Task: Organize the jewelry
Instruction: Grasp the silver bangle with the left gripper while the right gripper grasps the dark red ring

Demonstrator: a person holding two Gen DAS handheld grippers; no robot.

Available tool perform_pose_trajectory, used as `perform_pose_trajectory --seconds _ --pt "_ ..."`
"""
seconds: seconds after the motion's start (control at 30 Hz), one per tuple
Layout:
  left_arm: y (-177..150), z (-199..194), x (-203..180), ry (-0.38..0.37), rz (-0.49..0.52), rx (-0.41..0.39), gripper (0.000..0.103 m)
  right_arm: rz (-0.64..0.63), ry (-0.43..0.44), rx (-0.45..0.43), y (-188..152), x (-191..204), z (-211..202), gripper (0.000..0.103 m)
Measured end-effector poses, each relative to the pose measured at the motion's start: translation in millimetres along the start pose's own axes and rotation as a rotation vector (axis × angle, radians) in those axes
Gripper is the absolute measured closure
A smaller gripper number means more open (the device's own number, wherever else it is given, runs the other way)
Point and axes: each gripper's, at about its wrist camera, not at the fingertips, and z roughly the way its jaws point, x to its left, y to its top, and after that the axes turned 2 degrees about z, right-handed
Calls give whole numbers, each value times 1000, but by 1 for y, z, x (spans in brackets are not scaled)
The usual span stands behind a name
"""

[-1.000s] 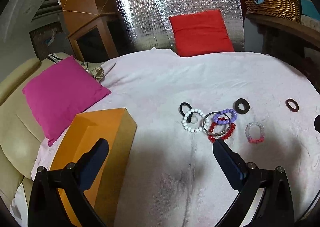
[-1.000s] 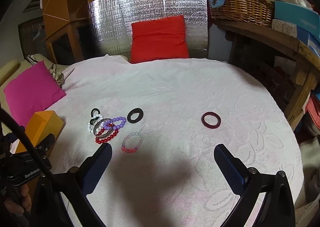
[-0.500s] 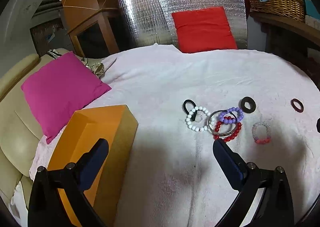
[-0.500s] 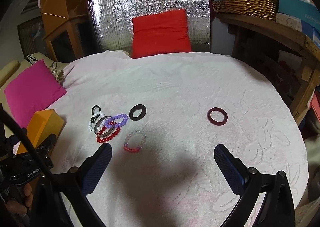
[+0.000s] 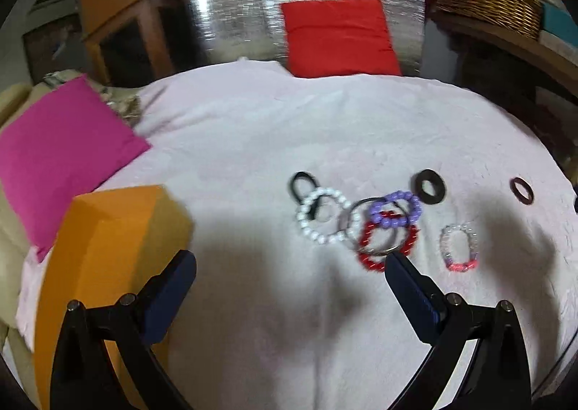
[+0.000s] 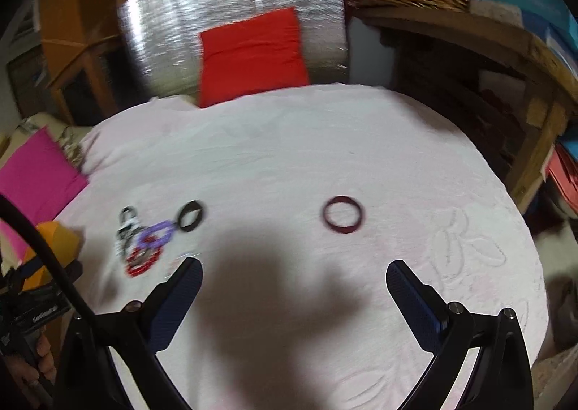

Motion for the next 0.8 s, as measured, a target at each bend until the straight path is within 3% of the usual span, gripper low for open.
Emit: perform_pose_trajectory --seconds 0.2,0.33,0.57,0.6,0.7,0.73,0.77,0.8 --pt "8 20 -35 -90 55 15 0 152 21 94 17 -47 32 10" --pt "11 36 -53 -69 94 49 0 211 22 114 21 -62 48 14" --pt "13 62 -52 -107 0 106 1 166 24 140 31 -57 87 17" --pt "13 65 -51 -115 -12 114 3 155 25 147 32 -54 92 18" --pt "12 74 -49 -146 -43 145 27 103 -6 156 34 -42 106 21" --pt "11 75 -47 -159 -53 152 35 91 -32 171 33 -40 112 30" --pt "11 77 -45 -183 -70 156 37 94 -40 188 31 -41 116 47" --pt "11 76 -43 -194 -84 153 40 109 -42 219 30 -43 123 53"
